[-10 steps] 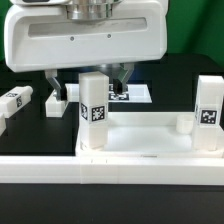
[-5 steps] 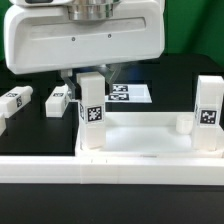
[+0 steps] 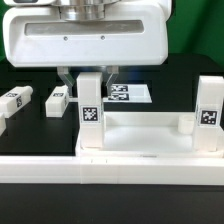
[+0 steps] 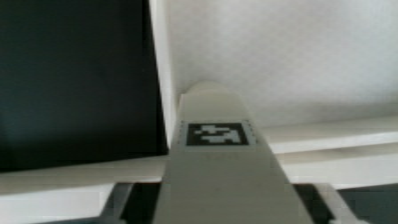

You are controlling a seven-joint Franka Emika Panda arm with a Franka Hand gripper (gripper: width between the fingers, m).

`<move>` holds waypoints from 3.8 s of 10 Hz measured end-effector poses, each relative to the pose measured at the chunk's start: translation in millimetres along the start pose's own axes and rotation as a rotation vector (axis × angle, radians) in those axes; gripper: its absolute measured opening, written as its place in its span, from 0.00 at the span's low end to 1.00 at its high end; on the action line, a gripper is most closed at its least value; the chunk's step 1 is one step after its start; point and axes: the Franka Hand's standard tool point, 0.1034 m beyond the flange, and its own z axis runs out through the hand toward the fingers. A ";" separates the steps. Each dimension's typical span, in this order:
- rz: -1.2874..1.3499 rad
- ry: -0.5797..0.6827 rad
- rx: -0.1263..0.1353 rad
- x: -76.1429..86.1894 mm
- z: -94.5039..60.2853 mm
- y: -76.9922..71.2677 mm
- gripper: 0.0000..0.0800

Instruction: Assemble desk

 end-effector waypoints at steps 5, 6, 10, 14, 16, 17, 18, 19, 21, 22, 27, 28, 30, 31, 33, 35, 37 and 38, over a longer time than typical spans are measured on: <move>0.587 -0.008 0.021 -0.8 0.9 -3.6 0.36; 0.655 -0.007 0.023 -0.6 1.0 -3.7 0.36; 0.785 -0.009 0.024 -0.6 1.3 -4.1 0.36; 0.512 -0.007 0.003 0.1 0.6 -4.0 0.79; 0.376 -0.007 0.003 -0.1 0.9 -3.4 0.81; 0.314 -0.007 0.004 -0.1 1.0 -3.3 0.81; 0.236 -0.007 0.004 -0.1 0.9 -3.1 0.81; 0.151 -0.007 -0.002 -0.3 1.1 -3.4 0.81; -0.059 -0.010 -0.029 -0.8 1.9 -5.7 0.81; -0.184 -0.012 -0.031 -0.6 1.7 -5.2 0.81; -0.585 -0.025 -0.048 -0.4 1.3 -1.9 0.70; -0.623 -0.026 -0.048 -0.4 1.3 -1.4 0.53; -0.612 -0.026 -0.048 -0.5 1.3 -1.5 0.36; -0.585 -0.026 -0.048 -0.5 1.4 -1.5 0.36; -0.555 -0.024 -0.045 -0.5 1.4 -1.9 0.36; -0.282 -0.016 -0.039 -0.6 1.2 -3.2 0.36; -0.036 -0.011 -0.029 -0.7 1.4 -3.2 0.36; 0.075 -0.010 -0.027 -0.9 2.0 -3.3 0.36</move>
Offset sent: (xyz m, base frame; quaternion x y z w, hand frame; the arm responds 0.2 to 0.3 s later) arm -0.0016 0.0130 0.0010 0.0243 -0.0269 0.3017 0.9527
